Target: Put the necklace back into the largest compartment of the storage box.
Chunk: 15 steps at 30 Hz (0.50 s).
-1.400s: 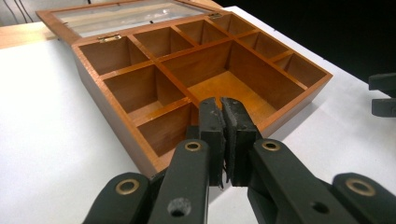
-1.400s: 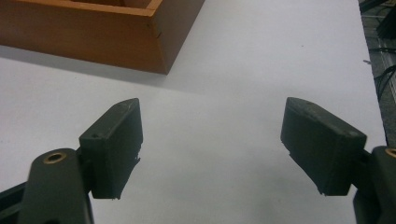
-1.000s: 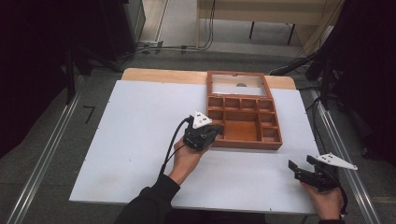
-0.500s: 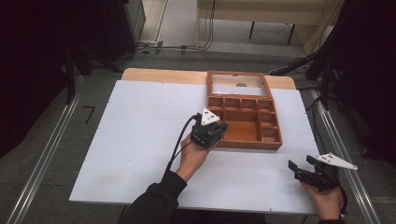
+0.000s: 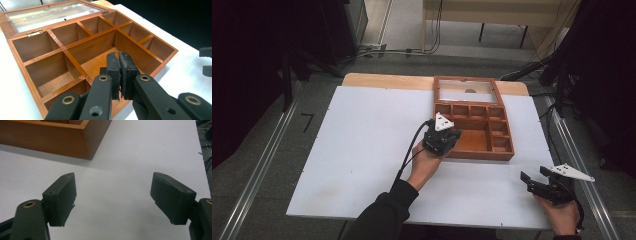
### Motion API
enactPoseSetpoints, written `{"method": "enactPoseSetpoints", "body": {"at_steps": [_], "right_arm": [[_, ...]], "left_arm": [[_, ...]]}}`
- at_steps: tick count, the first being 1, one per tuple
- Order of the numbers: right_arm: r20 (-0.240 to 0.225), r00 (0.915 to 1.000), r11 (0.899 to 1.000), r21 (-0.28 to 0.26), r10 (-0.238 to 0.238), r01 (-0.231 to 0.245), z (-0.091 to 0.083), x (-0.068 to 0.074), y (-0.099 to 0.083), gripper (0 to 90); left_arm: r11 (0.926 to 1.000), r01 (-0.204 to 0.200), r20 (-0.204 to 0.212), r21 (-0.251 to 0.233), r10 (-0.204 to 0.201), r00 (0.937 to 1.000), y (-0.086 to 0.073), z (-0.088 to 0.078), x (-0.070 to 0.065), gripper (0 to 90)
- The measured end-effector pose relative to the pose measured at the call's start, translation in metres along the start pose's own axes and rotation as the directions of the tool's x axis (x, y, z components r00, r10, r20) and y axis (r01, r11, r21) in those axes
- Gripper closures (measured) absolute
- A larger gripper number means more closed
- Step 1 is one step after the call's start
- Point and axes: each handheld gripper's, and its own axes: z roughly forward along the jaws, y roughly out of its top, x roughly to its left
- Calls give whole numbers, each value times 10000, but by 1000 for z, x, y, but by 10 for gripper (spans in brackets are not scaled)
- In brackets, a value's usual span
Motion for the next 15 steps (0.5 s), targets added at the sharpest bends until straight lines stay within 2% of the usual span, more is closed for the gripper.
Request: {"method": "enactPoseSetpoints", "body": {"at_steps": [15], "right_arm": [[-74, 10000, 10000, 13, 61, -60, 2, -1, 0, 192]], "left_arm": [[9999, 29, -141, 112, -27, 9999, 7, 24, 1, 877]]}}
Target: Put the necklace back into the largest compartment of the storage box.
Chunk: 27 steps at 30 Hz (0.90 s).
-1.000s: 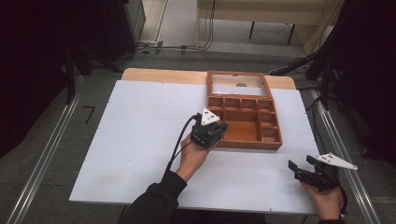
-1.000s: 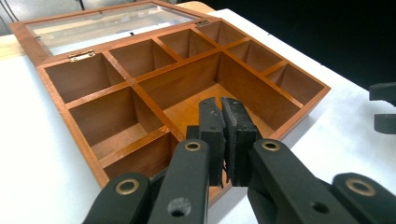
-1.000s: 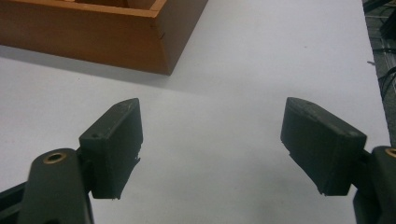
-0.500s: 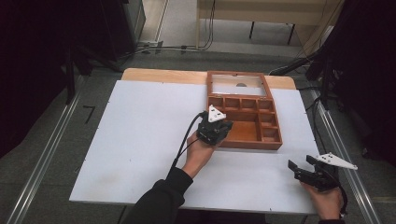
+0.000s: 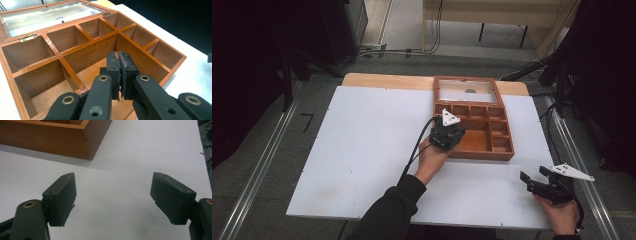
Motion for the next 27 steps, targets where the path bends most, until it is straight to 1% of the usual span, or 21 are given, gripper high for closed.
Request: {"method": "enactPoseSetpoints", "body": {"at_steps": [7, 13, 17, 21, 27], "right_arm": [[-48, 10000, 10000, 30, -67, 67, 2, 0, 1, 192], [-64, 10000, 10000, 69, -24, 25, 3, 0, 1, 192], [-72, 10000, 10000, 70, -40, 40, 3, -1, 1, 192], [-84, 10000, 10000, 70, -42, 42, 3, -1, 1, 192], [-109, 9999, 10000, 53, -34, 34, 3, -1, 1, 192]], "left_arm": [[10000, 73, -122, 4, -73, 9999, 2, 10, 2, 876], [9999, 89, -212, 60, -88, 9997, 3, 18, 3, 876], [9999, -61, -238, 96, 63, 9997, 4, 23, 1, 876], [9999, -90, -267, 84, 92, 9996, 6, 28, -1, 875], [9996, -182, -315, 214, 189, 9993, 8, 34, -3, 875]]}}
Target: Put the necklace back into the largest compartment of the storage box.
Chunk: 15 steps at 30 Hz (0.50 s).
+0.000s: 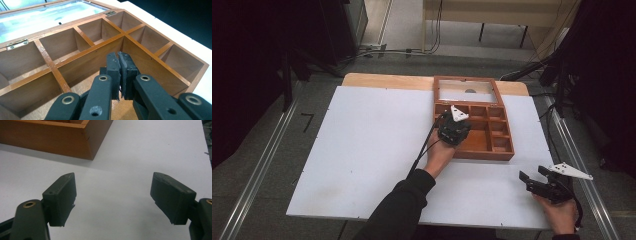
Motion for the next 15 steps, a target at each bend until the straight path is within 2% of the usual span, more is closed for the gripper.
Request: {"method": "enactPoseSetpoints", "body": {"at_steps": [6, 13, 15], "right_arm": [[-17, 10000, 10000, -26, 33, -33, -1, 0, 0, 192], [-23, 10000, 10000, -78, 33, -33, 0, 0, 0, 193], [-22, 10000, 10000, -71, 27, -27, -1, 0, 0, 192]], "left_arm": [[9999, -73, -47, 124, 73, 10000, 1, 6, -3, 866], [9999, 79, 1, 118, -79, 10000, 0, 8, -1, 734], [9998, 129, 69, 127, -130, 9999, 1, 7, 0, 726]]}}
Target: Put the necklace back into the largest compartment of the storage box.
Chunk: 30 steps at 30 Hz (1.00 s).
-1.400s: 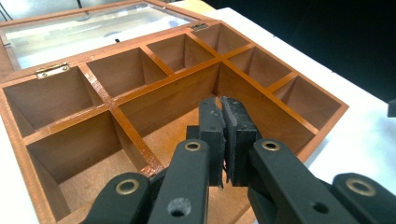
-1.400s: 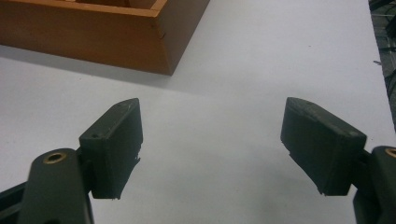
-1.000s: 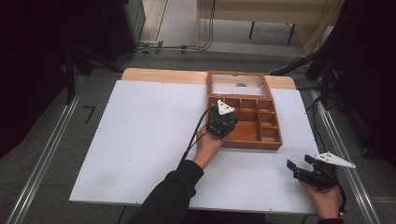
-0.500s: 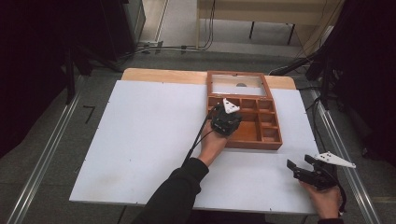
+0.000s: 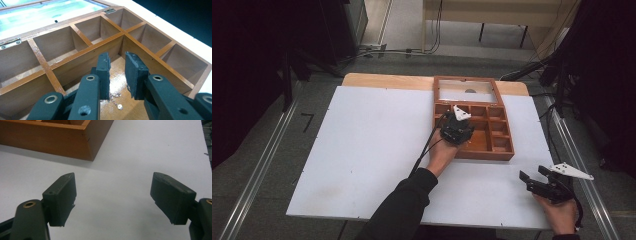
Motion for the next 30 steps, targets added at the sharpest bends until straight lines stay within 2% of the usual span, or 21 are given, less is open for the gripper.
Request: {"method": "enactPoseSetpoints", "body": {"at_steps": [5, 20, 30], "right_arm": [[-10, 10000, 10000, -42, 29, -29, -1, 0, 0, 192], [12, 10000, 9999, -117, 63, -63, -3, 0, 0, 193], [25, 10000, 10000, -94, 32, -32, -3, 0, 0, 192]], "left_arm": [[10000, -54, 25, 47, 54, 10000, 1, -4, -1, 669], [9995, 322, 111, 17, -322, 9994, 2, -14, 2, 489], [9990, 442, 37, -14, -442, 9990, -1, -23, 7, 401]]}}
